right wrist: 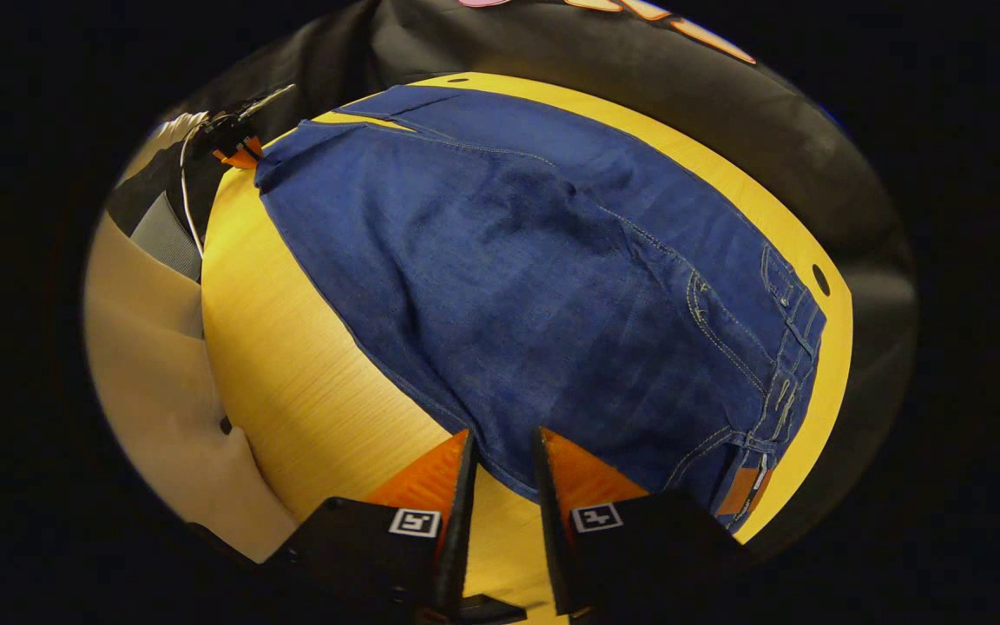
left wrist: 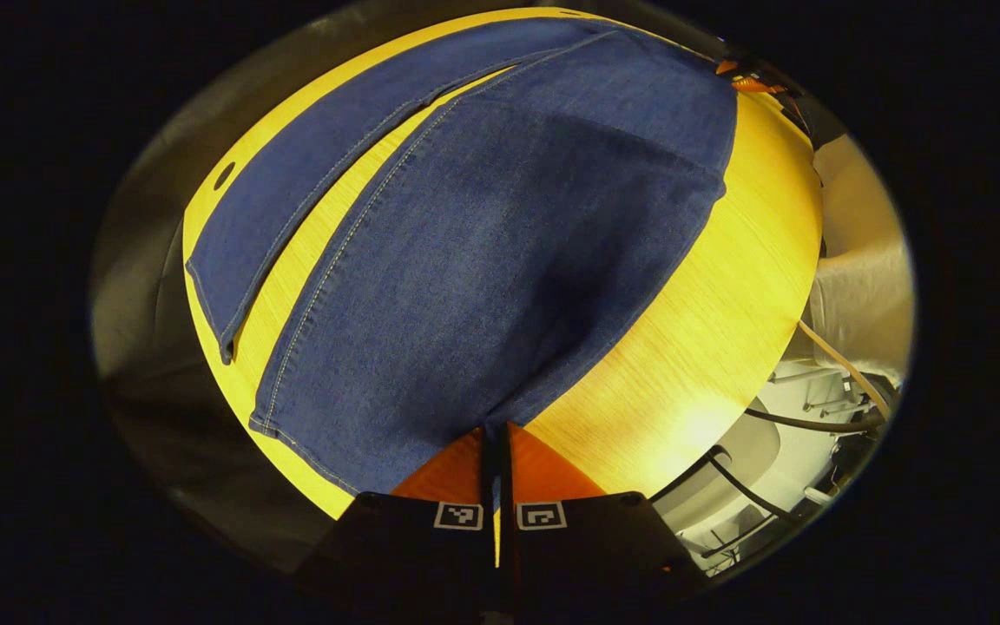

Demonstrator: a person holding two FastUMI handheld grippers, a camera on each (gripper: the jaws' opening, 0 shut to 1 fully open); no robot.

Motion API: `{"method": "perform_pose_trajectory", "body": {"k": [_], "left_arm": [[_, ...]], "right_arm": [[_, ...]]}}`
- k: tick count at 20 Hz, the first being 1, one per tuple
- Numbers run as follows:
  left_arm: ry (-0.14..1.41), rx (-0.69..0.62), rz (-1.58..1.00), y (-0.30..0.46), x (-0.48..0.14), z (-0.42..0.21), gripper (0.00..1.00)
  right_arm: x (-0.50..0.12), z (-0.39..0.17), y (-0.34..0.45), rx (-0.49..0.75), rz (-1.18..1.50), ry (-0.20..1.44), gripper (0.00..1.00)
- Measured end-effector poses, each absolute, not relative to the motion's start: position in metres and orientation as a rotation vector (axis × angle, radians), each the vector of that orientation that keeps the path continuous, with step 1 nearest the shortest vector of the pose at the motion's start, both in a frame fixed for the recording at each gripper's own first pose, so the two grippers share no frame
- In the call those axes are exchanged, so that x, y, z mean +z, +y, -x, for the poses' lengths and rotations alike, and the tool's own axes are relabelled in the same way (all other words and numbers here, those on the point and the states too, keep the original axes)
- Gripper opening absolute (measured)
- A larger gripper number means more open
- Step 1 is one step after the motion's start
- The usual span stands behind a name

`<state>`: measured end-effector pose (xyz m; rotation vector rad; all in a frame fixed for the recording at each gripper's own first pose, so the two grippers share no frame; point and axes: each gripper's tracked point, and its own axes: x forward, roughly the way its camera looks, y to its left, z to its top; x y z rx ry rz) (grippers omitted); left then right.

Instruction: Grasp the waist and the cuffs of the jeans and fold them to make the two legs overlap; first hold the waist and fold one-third of the jeans toward the cuffs, then hold the cuffs and fold the remaining one-third in the same direction to finish folding.

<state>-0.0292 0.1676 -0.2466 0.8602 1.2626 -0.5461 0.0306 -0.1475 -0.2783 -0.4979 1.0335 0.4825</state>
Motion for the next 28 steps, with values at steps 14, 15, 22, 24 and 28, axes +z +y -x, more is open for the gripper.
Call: {"method": "perform_pose_trajectory", "body": {"k": [14, 15, 22, 24, 28], "left_arm": [[1.119, -0.419, -0.778, 0.171, -0.247, 0.021, 0.00], [1.083, -0.367, -0.747, 0.172, -0.245, 0.019, 0.00], [0.786, -0.037, -0.318, 0.157, -0.204, -0.010, 0.00], [0.686, 0.035, -0.212, 0.153, -0.170, -0.026, 0.00], [0.479, 0.121, -0.112, 0.139, -0.100, -0.078, 0.00]], "right_arm": [[-0.268, -0.035, -0.156, 0.262, 0.387, 0.981, 0.03], [-0.269, -0.035, -0.157, 0.230, 0.374, 0.974, 0.03], [-0.210, -0.050, -0.147, 0.012, 0.130, 0.796, 0.03], [-0.186, -0.063, -0.148, -0.033, 0.077, 0.736, 0.00], [-0.124, -0.105, -0.143, -0.081, 0.010, 0.586, 0.00]]}}
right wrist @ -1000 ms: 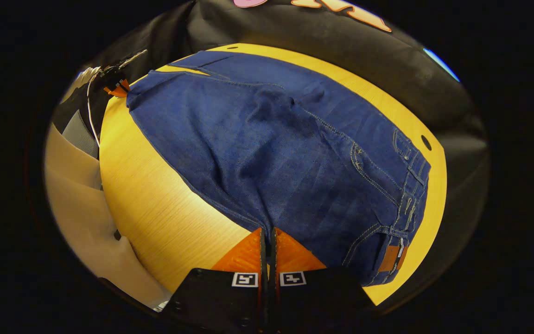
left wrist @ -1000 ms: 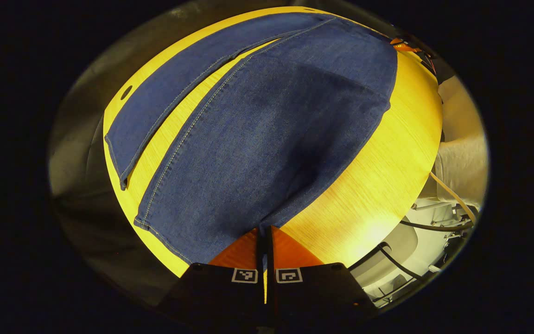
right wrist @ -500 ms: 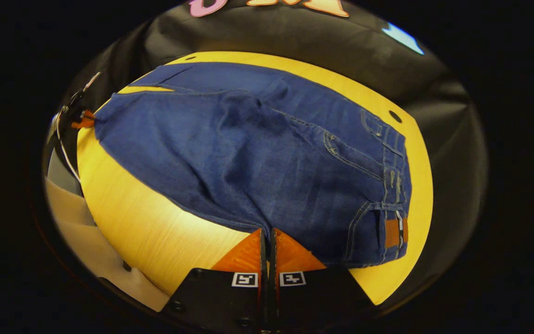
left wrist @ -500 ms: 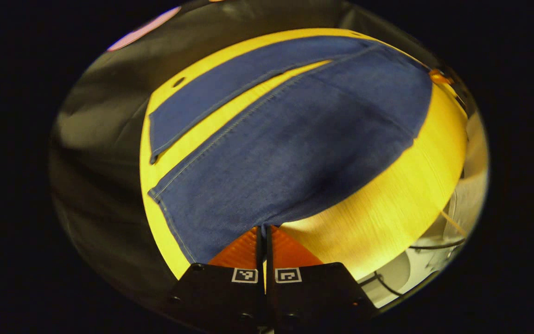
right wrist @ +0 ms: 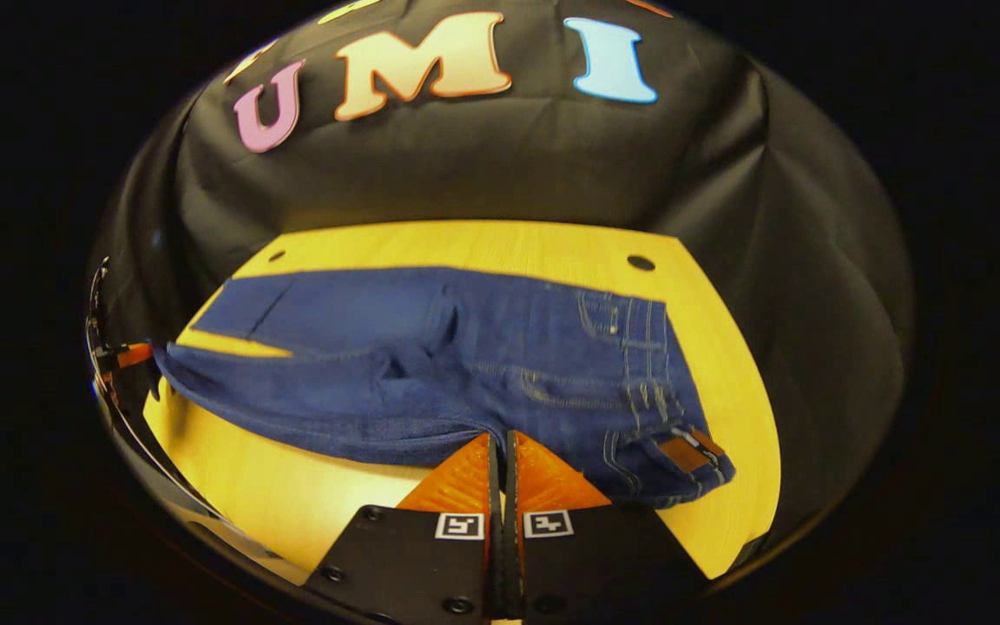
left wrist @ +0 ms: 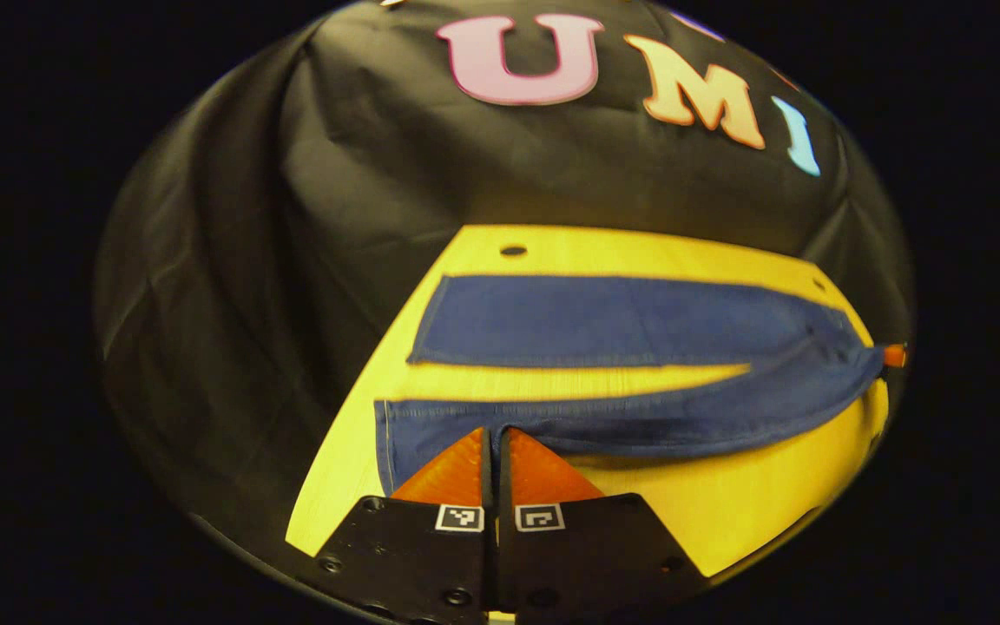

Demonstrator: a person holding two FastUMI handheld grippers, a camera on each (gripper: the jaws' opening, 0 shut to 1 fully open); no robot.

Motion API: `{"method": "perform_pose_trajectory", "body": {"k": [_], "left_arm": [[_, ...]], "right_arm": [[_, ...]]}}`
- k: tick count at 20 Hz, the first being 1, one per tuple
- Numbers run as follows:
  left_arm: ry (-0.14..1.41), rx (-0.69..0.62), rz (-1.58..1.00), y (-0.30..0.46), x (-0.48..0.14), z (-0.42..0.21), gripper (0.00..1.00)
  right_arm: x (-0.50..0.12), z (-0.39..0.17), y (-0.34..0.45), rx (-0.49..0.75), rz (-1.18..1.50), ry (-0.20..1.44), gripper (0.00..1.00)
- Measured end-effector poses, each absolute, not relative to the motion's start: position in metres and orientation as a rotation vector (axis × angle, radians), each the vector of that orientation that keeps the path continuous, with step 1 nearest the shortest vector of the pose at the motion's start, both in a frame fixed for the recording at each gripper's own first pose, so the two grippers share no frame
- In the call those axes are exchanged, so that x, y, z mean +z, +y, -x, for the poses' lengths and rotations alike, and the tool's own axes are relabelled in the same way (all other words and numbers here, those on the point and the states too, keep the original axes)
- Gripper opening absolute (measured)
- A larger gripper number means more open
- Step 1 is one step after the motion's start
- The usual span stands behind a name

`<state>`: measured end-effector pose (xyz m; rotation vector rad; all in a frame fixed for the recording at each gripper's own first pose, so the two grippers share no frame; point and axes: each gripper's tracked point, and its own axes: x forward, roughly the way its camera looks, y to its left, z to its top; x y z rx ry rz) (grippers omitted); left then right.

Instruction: Grasp the waist and the cuffs of the jeans and fold them to make the two legs overlap; first hold the waist and fold one-third of the jeans toward the cuffs, then hold the cuffs and fold the remaining one-third in the same direction to finish folding.

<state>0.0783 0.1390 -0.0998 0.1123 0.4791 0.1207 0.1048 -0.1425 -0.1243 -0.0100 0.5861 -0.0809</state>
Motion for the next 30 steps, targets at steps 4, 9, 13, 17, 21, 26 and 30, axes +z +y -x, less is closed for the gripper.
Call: {"method": "perform_pose_trajectory", "body": {"k": [4, 9, 13, 17, 21, 26, 30], "left_arm": [[0.342, 0.157, -0.051, 0.136, -0.057, -0.122, 0.00], [0.344, 0.157, -0.097, 0.131, -0.034, -0.217, 0.00], [0.441, 0.167, -0.125, 0.130, -0.076, -0.281, 0.00], [0.521, 0.154, -0.193, 0.131, -0.122, -0.325, 0.00], [0.576, 0.155, -0.240, 0.116, -0.141, -0.334, 0.05], [0.557, 0.255, -0.082, 0.123, -0.146, -0.311, 0.97], [0.402, 0.236, 0.056, 0.133, -0.119, -0.294, 0.96]], "right_arm": [[-0.083, -0.168, -0.147, -0.099, -0.006, 0.494, 0.02], [-0.066, -0.267, -0.155, -0.112, 0.041, 0.435, 0.03], [-0.108, -0.336, -0.165, -0.123, 0.027, 0.485, 0.02], [-0.164, -0.371, -0.175, -0.125, -0.023, 0.571, 0.03], [-0.177, -0.372, -0.183, -0.138, -0.074, 0.593, 0.11], [-0.163, -0.363, -0.203, -0.148, -0.027, 0.574, 1.00], [-0.129, -0.330, -0.243, -0.194, -0.074, 0.522, 1.00]]}}
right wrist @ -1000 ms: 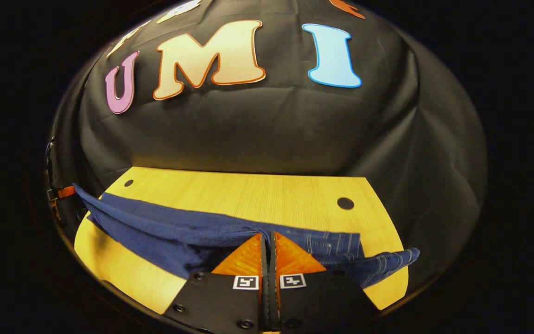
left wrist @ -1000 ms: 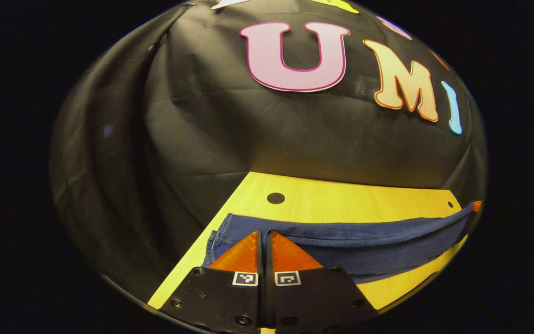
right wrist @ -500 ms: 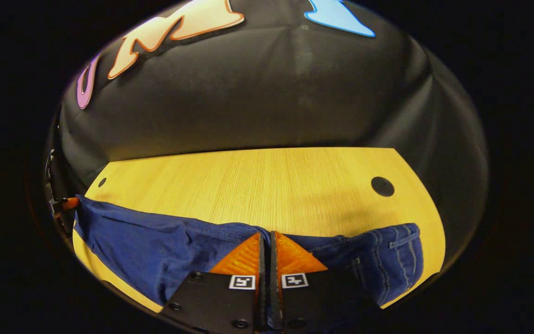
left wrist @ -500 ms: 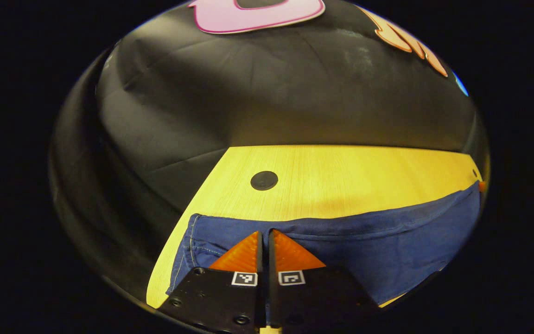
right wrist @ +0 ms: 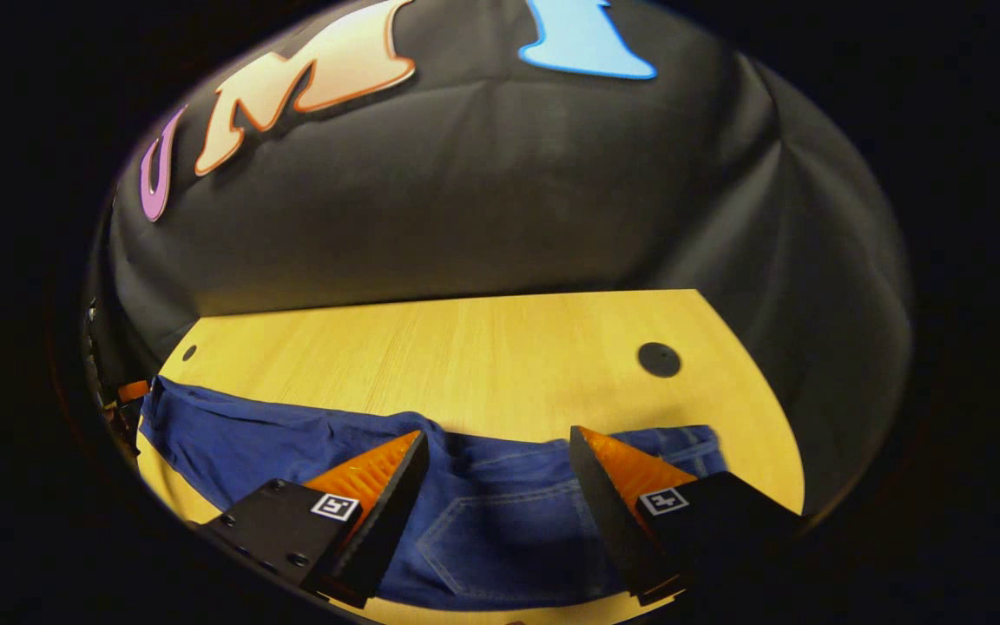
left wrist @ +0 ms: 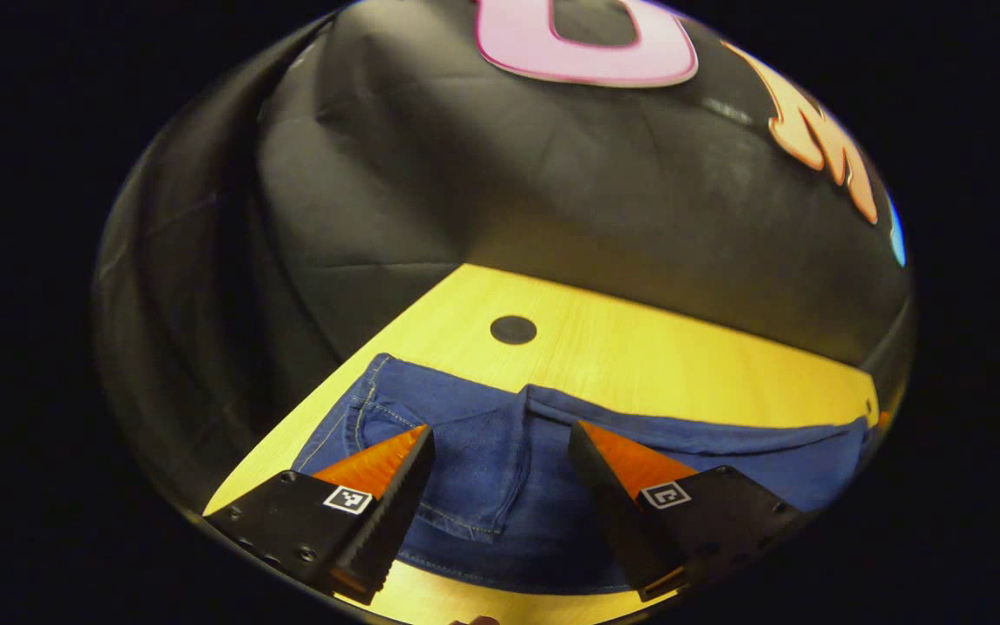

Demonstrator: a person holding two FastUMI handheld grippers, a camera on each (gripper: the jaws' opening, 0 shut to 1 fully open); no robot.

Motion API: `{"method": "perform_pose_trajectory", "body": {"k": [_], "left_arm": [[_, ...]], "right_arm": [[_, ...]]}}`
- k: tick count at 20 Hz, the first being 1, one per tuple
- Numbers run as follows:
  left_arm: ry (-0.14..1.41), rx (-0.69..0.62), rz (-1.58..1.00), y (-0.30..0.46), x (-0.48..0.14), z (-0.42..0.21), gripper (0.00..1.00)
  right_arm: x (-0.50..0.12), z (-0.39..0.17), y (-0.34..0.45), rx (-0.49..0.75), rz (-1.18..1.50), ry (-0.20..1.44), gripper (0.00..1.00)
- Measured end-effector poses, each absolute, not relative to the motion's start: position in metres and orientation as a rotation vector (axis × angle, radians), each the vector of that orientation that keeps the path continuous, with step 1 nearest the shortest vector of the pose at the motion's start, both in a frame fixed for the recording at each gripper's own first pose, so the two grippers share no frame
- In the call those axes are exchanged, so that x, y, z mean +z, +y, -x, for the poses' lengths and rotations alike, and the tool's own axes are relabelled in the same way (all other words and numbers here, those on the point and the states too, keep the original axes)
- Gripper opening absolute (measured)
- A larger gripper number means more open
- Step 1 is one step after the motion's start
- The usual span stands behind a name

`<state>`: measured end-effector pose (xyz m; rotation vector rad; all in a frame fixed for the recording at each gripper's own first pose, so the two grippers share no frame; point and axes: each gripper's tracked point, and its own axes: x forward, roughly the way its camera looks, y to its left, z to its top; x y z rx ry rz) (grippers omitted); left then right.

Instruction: Grasp the waist and the cuffs of the jeans and fold them to make the two legs overlap; first hold the waist and fold one-third of the jeans toward the cuffs, then hold the cuffs and fold the remaining one-third in the same direction to finish folding.

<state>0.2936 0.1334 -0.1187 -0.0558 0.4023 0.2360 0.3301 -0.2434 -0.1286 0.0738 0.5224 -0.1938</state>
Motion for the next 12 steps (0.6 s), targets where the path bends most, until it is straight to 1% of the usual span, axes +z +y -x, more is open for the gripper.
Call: {"method": "perform_pose_trajectory", "body": {"k": [3, 4, 7, 8, 9, 10, 12], "left_arm": [[0.340, 0.223, 0.072, 0.125, -0.114, -0.285, 0.97], [0.334, 0.224, 0.069, 0.124, -0.115, -0.283, 0.96], [0.319, 0.240, 0.052, 0.125, -0.115, -0.285, 0.96], [0.318, 0.254, 0.050, 0.126, -0.116, -0.285, 0.95], [0.308, 0.257, 0.051, 0.125, -0.116, -0.288, 0.95], [0.300, 0.250, 0.055, 0.124, -0.116, -0.288, 0.96], [0.295, 0.236, 0.053, 0.127, -0.115, -0.286, 0.96]], "right_arm": [[-0.120, -0.298, -0.285, -0.262, -0.083, 0.524, 1.00], [-0.123, -0.285, -0.300, -0.285, -0.077, 0.536, 1.00], [-0.137, -0.252, -0.338, -0.339, -0.088, 0.583, 1.00], [-0.147, -0.242, -0.348, -0.352, -0.096, 0.600, 1.00], [-0.155, -0.235, -0.355, -0.363, -0.113, 0.618, 0.96], [-0.163, -0.231, -0.357, -0.364, -0.137, 0.636, 0.99], [-0.181, -0.225, -0.355, -0.357, -0.194, 0.672, 0.97]]}}
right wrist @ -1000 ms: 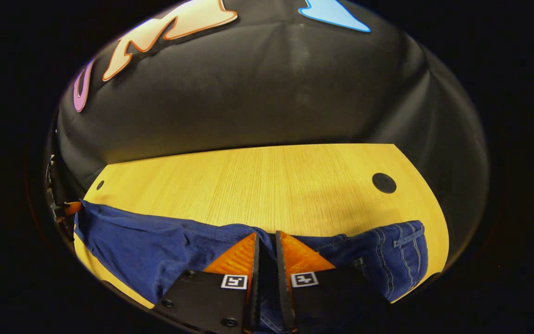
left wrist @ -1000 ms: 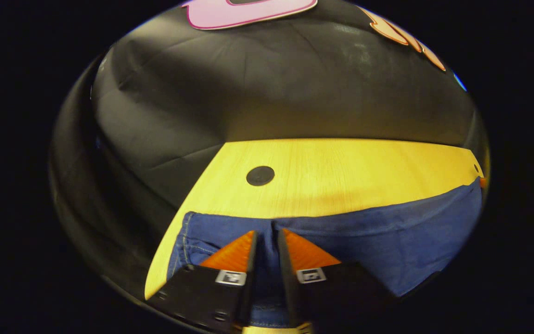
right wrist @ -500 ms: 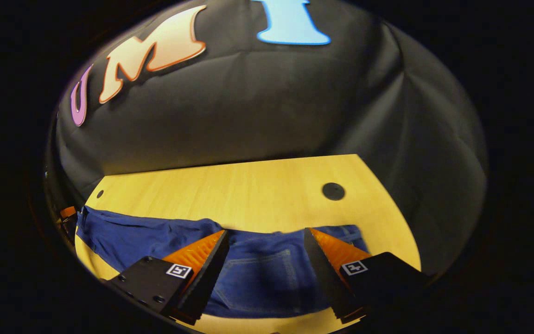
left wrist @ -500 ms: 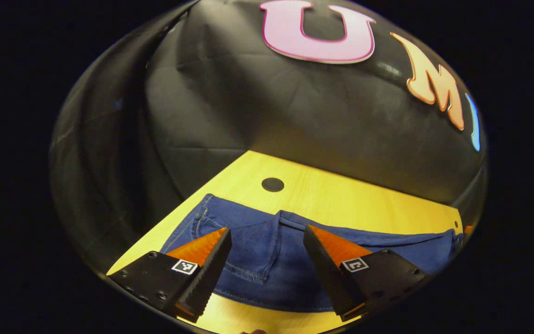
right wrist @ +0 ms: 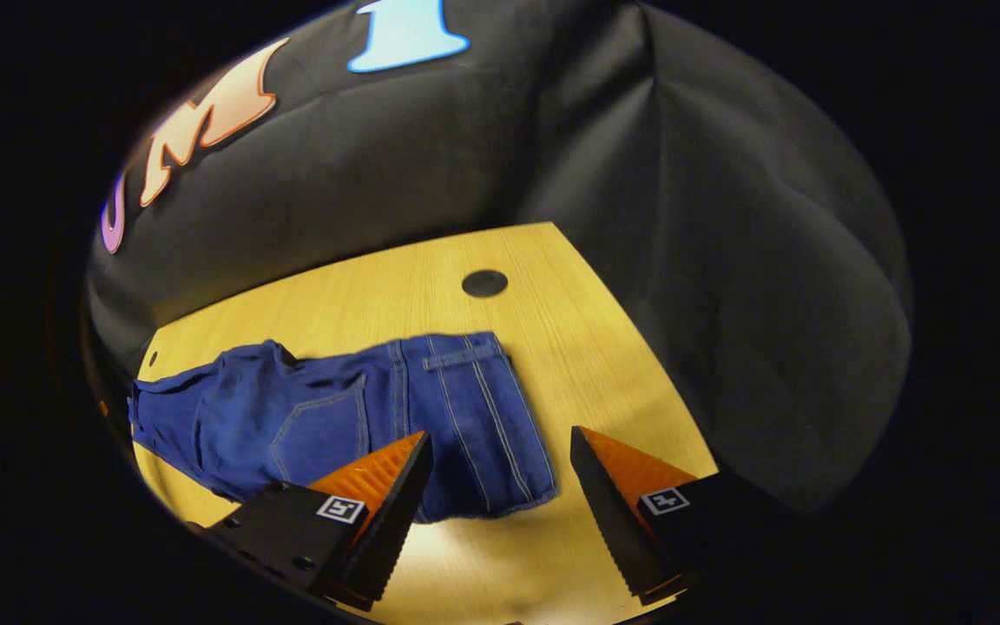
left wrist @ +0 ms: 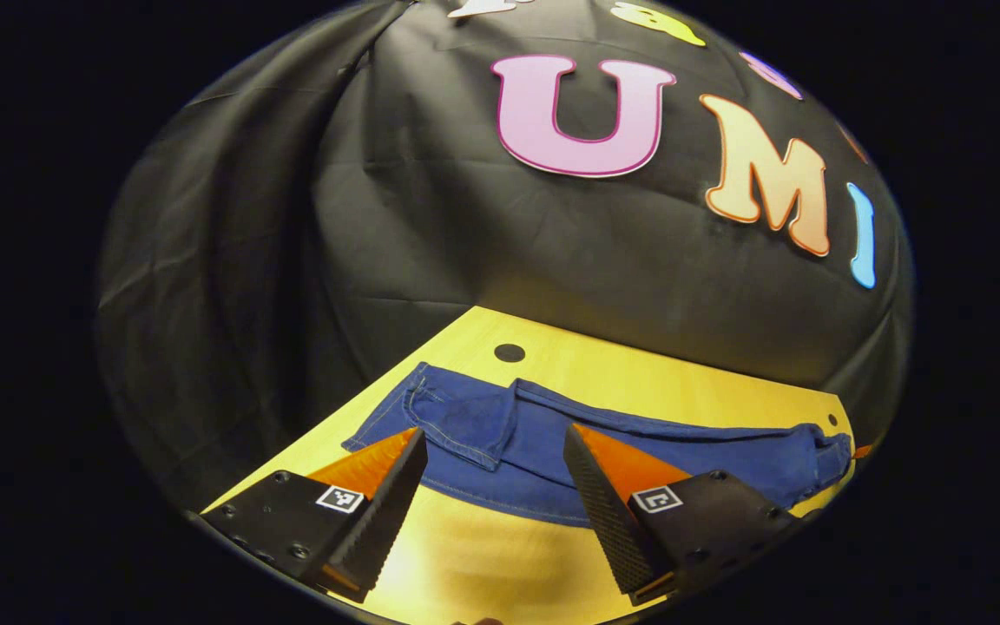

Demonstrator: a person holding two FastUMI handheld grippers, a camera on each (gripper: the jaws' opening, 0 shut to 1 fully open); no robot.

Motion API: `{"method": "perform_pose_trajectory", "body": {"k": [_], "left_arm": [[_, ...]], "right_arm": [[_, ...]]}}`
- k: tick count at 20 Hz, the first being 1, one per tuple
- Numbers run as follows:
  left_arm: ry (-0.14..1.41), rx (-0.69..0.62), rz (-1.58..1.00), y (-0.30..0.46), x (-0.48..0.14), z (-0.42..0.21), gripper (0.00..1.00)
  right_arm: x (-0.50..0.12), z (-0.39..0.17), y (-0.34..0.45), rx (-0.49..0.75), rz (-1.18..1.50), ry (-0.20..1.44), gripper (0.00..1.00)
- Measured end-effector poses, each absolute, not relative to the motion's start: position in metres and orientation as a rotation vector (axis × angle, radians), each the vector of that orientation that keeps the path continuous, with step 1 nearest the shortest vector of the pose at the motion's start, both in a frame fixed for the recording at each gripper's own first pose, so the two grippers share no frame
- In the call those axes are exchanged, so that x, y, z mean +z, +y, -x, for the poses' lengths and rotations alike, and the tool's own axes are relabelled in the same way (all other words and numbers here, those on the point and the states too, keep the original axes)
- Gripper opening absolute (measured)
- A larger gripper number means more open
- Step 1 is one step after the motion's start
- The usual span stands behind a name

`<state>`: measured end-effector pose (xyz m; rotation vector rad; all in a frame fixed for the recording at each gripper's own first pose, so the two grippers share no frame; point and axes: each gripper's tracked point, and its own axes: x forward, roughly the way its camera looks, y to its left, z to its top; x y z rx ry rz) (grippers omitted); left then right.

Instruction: Grasp the waist and the cuffs of the jeans and fold them to make the two legs overlap; first hold the waist and fold one-third of the jeans toward the cuffs, then hold the cuffs and fold the remaining one-third in the same direction to finish folding.

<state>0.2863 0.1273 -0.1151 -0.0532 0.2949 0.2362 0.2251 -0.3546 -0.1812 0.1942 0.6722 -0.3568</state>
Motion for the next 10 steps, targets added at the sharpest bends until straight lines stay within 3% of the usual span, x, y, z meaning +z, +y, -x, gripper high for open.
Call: {"method": "perform_pose_trajectory", "body": {"k": [10], "left_arm": [[0.298, 0.189, 0.052, 0.123, -0.111, -0.285, 0.96]], "right_arm": [[-0.213, -0.223, -0.349, -0.305, -0.246, 0.682, 0.98]]}}
